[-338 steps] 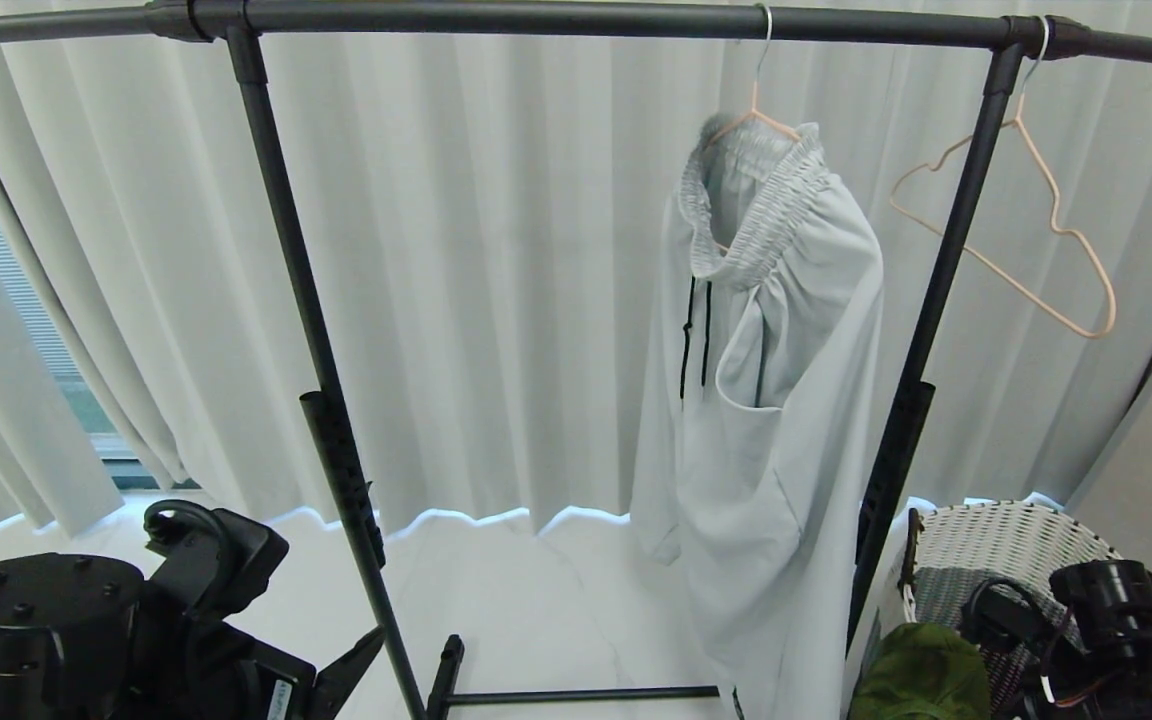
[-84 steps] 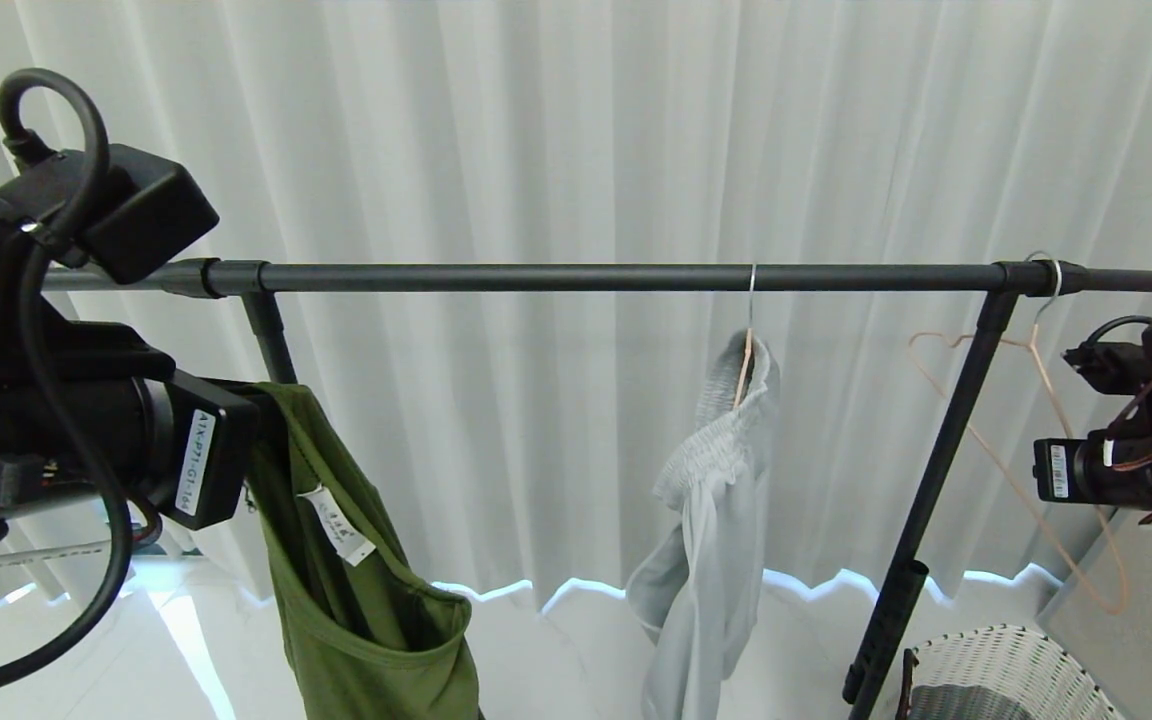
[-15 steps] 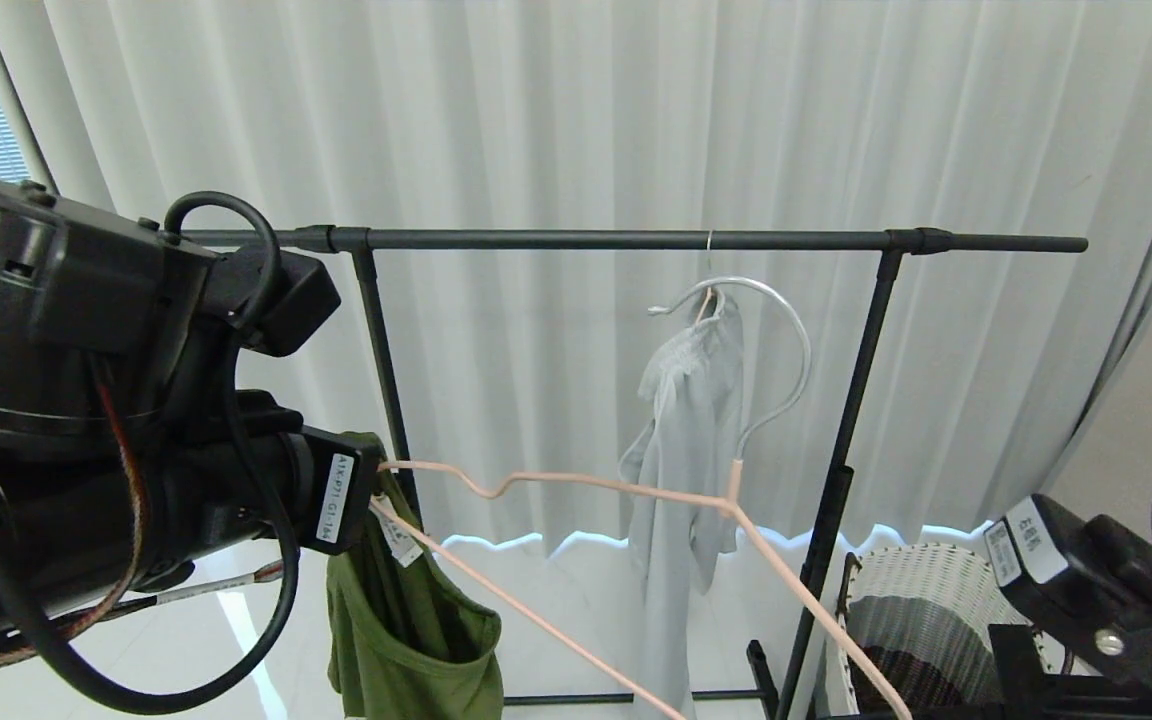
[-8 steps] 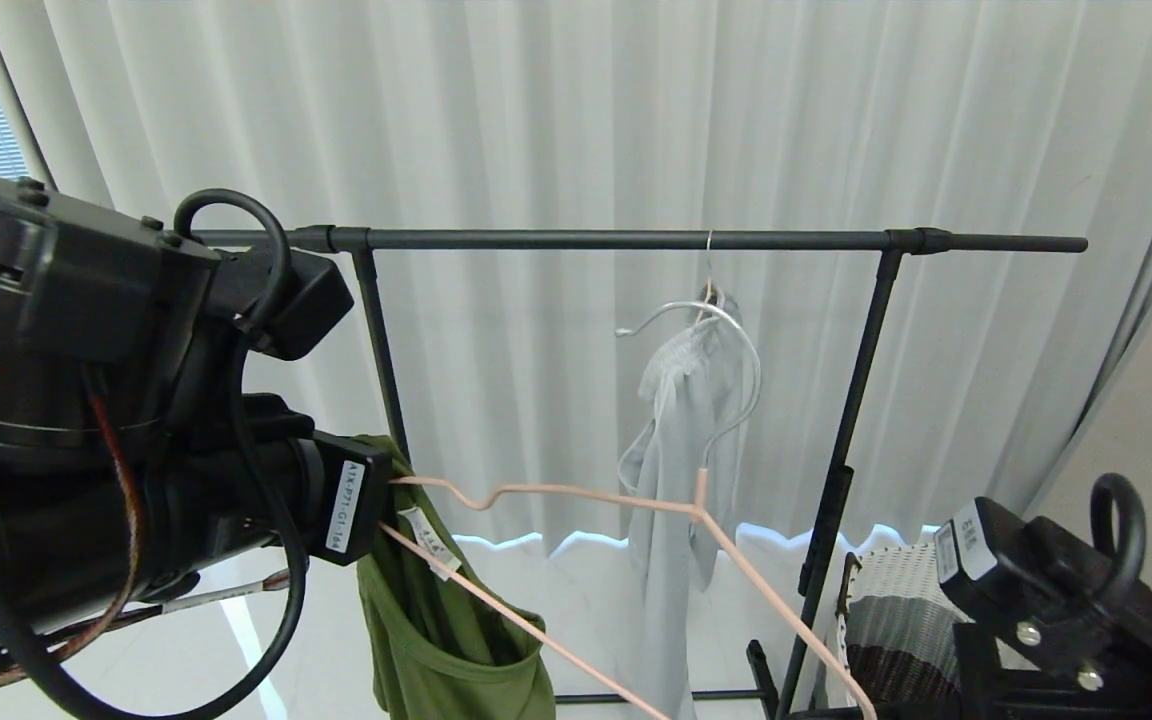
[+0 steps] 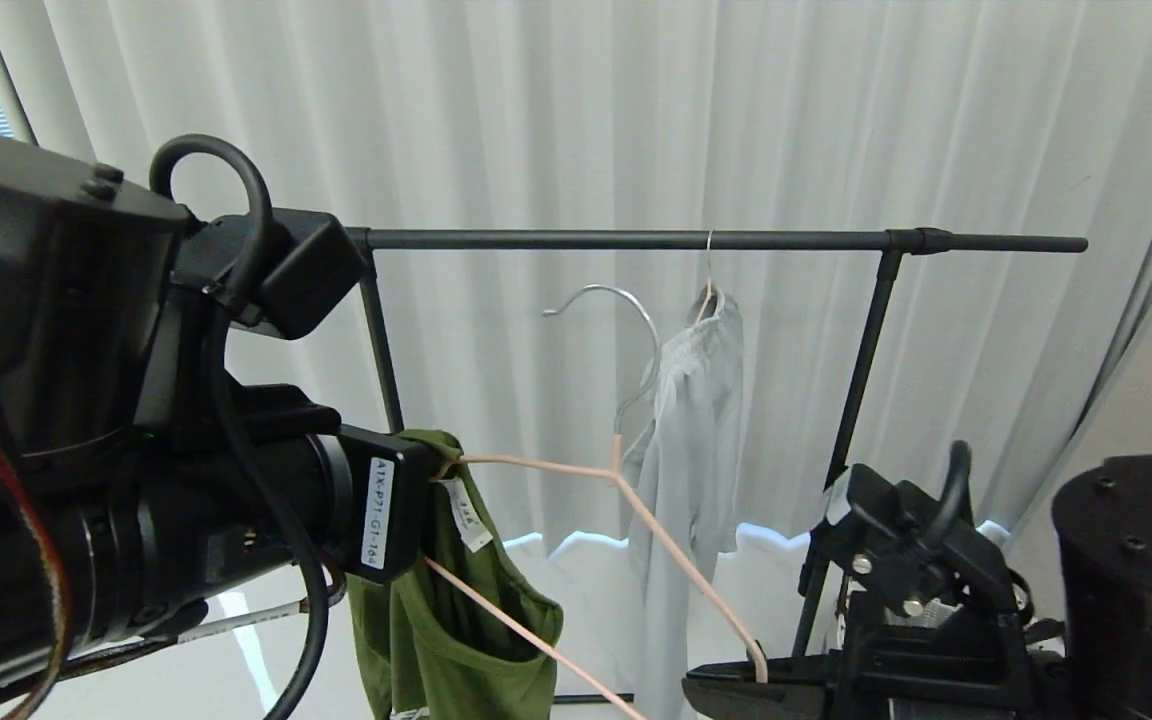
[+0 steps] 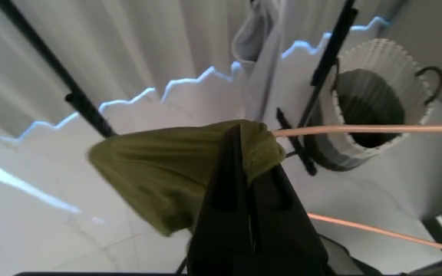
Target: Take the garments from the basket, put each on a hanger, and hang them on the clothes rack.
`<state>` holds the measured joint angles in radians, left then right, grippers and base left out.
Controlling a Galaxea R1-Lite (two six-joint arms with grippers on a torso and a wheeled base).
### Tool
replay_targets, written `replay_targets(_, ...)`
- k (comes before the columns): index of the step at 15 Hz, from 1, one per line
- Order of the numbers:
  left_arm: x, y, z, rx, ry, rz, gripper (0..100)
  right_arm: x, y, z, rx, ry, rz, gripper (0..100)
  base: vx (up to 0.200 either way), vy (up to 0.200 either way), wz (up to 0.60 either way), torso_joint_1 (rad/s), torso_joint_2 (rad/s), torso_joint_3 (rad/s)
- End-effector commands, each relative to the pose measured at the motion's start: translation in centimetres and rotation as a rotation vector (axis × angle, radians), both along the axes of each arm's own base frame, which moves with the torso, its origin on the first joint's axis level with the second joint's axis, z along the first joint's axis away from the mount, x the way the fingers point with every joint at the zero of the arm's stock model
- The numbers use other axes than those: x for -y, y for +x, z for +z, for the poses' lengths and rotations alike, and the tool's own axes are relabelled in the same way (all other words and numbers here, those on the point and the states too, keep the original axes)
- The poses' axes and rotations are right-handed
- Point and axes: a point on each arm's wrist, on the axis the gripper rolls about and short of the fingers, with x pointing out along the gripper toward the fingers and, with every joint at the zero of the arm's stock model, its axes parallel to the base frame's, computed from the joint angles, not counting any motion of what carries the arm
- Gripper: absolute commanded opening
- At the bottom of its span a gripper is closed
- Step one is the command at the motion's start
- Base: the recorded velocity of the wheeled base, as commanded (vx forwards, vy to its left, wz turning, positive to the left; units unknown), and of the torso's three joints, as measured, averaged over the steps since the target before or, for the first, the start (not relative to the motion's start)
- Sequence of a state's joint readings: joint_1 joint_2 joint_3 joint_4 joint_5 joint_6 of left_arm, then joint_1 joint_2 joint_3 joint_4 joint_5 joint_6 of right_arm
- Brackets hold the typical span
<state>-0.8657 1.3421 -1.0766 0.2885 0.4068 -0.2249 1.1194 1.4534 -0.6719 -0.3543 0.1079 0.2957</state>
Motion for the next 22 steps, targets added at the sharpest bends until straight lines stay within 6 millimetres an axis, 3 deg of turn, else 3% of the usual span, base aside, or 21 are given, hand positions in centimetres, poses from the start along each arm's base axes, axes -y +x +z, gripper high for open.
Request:
replay_targets(1, 0.6, -0.6, 0.4, 0.001, -0.027, -0.033, 0, -1.6, 0.7, -0.8, -0.014, -0.028, 0.001, 0, 0.0, 0.0, 0.0, 0.0, 0.0, 0.0)
replay_targets(10, 2.4, -2.3, 0.8, 0.009, -0.1, -0.129, 0, -5.5, 0.9, -1.5, -0.029, 0.016, 0.007, 0, 0.0, 0.0, 0.0, 0.0, 0.0, 0.0)
replay_targets(16, 1.3, -2.8, 0.1, 0.005, -0.086, -0.116, 0, -4.6, 0.8, 0.2, 0.004, 0.094, -0.109, 0, 0.0, 0.0, 0.0, 0.0, 0.0, 0.0)
replay_targets(22, 1.4, -2.7, -0.2, 0.023, -0.104, -0.119, 0, -3.8, 0.5, 1.8, 0.052, 0.163, -0.133, 0, 0.0, 0.0, 0.0, 0.0, 0.0, 0.0)
